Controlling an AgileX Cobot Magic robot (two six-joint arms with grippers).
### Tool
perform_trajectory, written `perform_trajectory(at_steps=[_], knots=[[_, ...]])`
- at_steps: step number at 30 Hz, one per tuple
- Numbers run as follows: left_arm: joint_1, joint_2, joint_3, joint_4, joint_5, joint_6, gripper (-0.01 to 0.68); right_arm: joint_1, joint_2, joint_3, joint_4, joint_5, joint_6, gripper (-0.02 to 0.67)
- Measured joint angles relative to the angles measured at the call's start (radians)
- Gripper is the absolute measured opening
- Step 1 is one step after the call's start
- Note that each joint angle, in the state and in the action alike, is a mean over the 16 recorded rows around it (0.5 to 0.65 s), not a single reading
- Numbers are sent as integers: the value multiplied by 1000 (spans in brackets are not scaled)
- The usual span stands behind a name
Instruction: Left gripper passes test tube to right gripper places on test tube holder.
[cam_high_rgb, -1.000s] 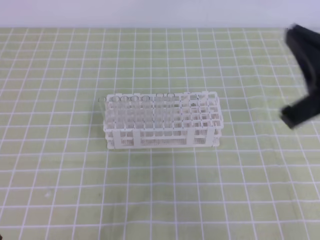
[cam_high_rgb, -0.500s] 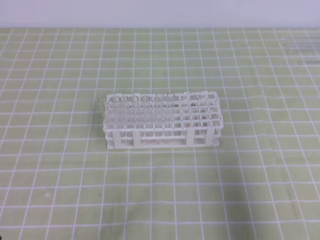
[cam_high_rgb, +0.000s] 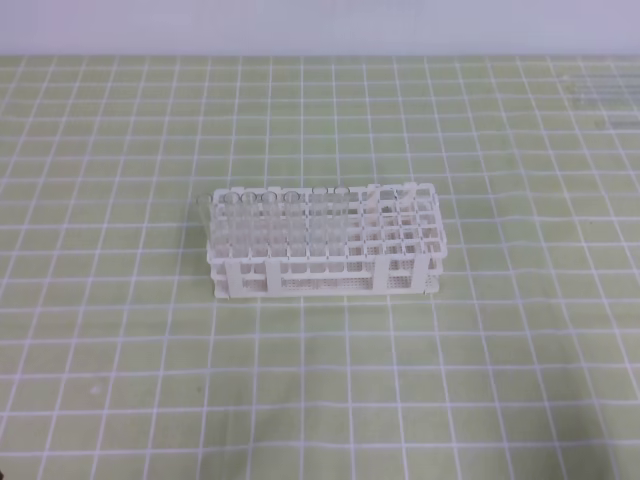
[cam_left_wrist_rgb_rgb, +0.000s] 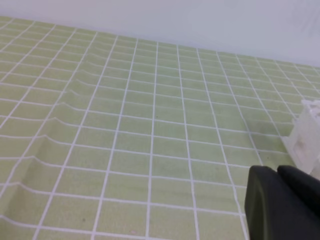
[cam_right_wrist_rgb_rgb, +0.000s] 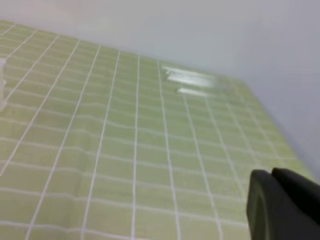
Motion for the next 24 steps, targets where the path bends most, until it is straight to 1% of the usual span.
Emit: perform_trajectory(at_steps=[7, 15, 21, 24], knots=[[0, 0, 1, 0, 0, 0, 1, -3, -61, 59, 17, 52, 108, -2], [0, 0, 1, -4, 2, 6, 1, -3, -107, 69, 10, 110, 243, -2], [0, 1, 3, -29, 16, 55, 1, -3, -107, 69, 7, 115, 279, -2], [0, 2, 3, -70, 19, 104, 1, -3, -107, 69, 7, 116, 279, -2]])
